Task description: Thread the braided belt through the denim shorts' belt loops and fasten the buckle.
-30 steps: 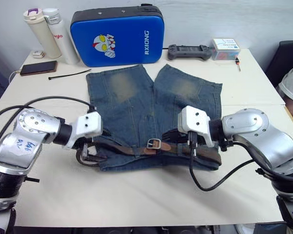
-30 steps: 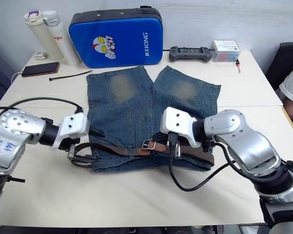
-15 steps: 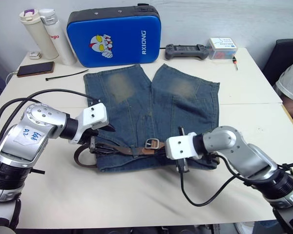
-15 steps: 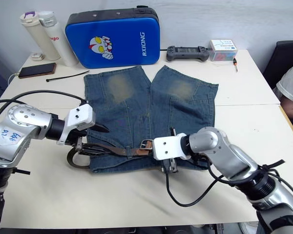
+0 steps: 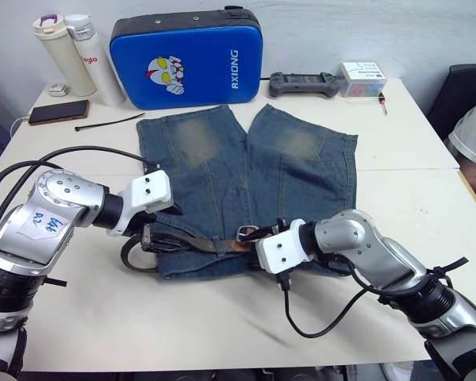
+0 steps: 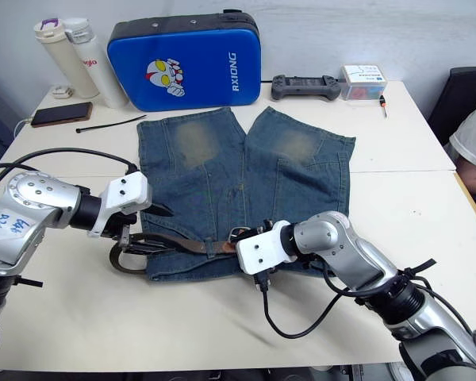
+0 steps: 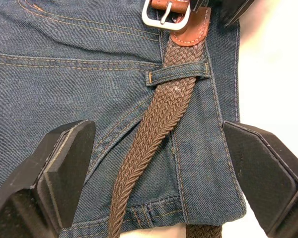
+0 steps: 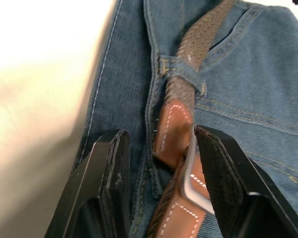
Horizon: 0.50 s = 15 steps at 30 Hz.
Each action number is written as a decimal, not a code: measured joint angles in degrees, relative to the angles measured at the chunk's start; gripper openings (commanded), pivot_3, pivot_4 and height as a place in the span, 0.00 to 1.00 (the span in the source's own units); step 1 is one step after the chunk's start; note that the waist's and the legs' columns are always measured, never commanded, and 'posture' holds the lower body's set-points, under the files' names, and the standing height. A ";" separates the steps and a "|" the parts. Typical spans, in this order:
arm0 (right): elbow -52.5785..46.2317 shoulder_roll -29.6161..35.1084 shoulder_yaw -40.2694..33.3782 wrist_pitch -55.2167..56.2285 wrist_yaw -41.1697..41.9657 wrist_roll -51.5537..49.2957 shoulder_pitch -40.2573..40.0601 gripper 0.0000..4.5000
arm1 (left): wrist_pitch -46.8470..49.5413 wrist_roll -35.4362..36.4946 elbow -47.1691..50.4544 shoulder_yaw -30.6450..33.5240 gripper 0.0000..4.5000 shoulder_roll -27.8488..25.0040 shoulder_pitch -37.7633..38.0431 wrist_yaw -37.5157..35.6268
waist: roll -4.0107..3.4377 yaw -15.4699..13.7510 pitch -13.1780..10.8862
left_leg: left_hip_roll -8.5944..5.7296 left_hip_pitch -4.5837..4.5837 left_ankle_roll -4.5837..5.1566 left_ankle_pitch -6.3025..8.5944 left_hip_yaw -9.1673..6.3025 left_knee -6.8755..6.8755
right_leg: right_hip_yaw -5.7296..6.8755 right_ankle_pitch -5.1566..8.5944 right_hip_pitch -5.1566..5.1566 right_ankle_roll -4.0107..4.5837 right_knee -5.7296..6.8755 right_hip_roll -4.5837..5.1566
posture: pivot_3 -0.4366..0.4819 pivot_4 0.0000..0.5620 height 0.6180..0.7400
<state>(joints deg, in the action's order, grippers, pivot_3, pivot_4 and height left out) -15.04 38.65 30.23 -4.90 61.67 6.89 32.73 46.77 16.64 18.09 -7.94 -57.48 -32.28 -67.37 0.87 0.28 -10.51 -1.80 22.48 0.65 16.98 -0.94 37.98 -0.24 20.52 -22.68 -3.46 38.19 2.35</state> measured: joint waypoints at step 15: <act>2.27 -2.55 -0.64 -1.12 -0.46 2.67 0.02 0.01 | -0.54 -0.18 -0.10 -1.21 1.00 0.00 0.00 0.42 | 0.00 -0.04 0.00 | 0.00 -0.02 -0.01 -0.01 0.00 0.03 | -0.01 0.00 0.00 0.00 0.16 0.00 | 0.48 0.27 1.00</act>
<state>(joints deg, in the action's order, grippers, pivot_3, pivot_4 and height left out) -12.77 36.10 29.59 -6.02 61.21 9.56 32.75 46.22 16.46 17.99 -9.14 -57.47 -32.29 -66.95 0.87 0.25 -10.51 -1.80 22.46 0.64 16.98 -0.94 38.01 -0.24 20.52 -22.68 -3.46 38.34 2.35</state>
